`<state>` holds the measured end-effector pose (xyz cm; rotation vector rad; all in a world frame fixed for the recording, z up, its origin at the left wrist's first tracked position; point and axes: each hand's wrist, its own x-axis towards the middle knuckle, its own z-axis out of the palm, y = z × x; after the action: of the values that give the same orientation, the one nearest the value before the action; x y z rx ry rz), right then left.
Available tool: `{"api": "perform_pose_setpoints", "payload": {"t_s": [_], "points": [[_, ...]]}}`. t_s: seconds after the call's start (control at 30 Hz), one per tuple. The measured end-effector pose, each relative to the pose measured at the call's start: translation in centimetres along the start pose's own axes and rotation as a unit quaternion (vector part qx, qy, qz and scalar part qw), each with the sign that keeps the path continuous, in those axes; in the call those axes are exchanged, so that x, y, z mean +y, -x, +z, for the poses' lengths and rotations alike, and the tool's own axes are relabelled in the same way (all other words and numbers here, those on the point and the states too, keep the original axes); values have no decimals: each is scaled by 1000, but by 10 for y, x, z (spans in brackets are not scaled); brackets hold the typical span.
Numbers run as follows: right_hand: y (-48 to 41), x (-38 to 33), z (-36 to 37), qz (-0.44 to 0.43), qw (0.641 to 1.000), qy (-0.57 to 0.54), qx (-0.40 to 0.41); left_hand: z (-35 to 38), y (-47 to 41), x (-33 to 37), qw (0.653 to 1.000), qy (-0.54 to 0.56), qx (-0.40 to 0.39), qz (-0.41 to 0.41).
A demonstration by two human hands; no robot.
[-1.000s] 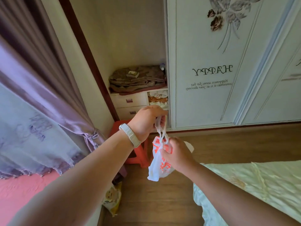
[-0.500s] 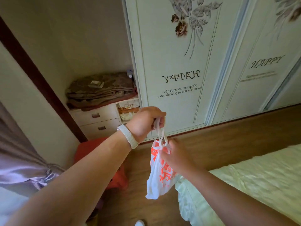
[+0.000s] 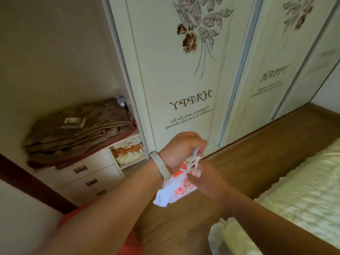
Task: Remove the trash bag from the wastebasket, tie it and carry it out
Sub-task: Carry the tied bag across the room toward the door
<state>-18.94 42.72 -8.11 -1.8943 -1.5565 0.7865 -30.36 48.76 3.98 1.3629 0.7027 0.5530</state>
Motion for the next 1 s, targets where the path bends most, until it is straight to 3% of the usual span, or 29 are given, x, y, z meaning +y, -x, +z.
{"api": "perform_pose_setpoints", "payload": {"t_s": [0.23, 0.6, 1.0], "points": [[-80, 25, -23, 47, 999, 4, 9, -30, -84, 13, 999, 34, -10, 5], [-214, 107, -105, 58, 997, -10, -41, -13, -256, 15, 999, -23, -8, -30], [-306, 173, -206, 82, 995, -50, 35, 37, -425, 41, 995, 3, -93, -34]]}}
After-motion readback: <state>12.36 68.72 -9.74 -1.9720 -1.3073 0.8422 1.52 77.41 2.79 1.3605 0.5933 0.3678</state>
